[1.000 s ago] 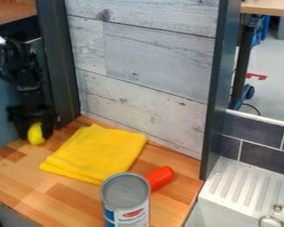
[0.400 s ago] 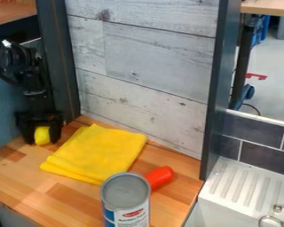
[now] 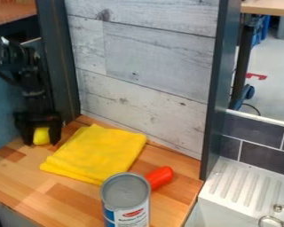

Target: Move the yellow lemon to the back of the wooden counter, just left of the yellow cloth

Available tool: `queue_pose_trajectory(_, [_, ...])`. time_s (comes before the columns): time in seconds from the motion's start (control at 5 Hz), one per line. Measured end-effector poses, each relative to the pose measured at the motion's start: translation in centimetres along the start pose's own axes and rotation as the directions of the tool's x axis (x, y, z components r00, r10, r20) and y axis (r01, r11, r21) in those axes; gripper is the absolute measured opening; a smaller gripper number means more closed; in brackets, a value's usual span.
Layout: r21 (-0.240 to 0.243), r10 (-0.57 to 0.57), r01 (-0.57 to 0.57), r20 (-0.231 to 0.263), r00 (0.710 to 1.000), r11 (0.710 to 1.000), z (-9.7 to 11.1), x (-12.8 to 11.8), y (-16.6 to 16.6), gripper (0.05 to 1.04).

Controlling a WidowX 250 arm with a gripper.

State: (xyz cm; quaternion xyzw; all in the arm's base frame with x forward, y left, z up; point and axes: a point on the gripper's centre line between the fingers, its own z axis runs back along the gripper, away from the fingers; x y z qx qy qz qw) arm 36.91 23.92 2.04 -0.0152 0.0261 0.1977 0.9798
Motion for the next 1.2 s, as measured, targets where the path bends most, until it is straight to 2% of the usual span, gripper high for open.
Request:
queue_pose_trajectory(0.4, [0.01,-0.007,0.006,0.112,0.994,1.0,5.7,-2.3,-0.5,1.009])
queue_pose_trajectory(0.6, [0.044,-0.029,0.026,0.085,0.996,0.999,8.0,-4.7,-0.7,1.009])
queue_pose_trajectory(0.8, [0.084,-0.156,0.151,0.054,0.986,0.985,9.1,-7.8,-4.5,1.009])
queue_pose_trajectory(1.0, [0.002,-0.293,0.293,0.063,0.954,0.956,8.2,-11.2,-8.4,1.009])
queue_pose_trajectory(1.2, [-0.031,-0.359,0.361,0.063,0.931,0.932,8.0,-12.2,-9.7,1.009])
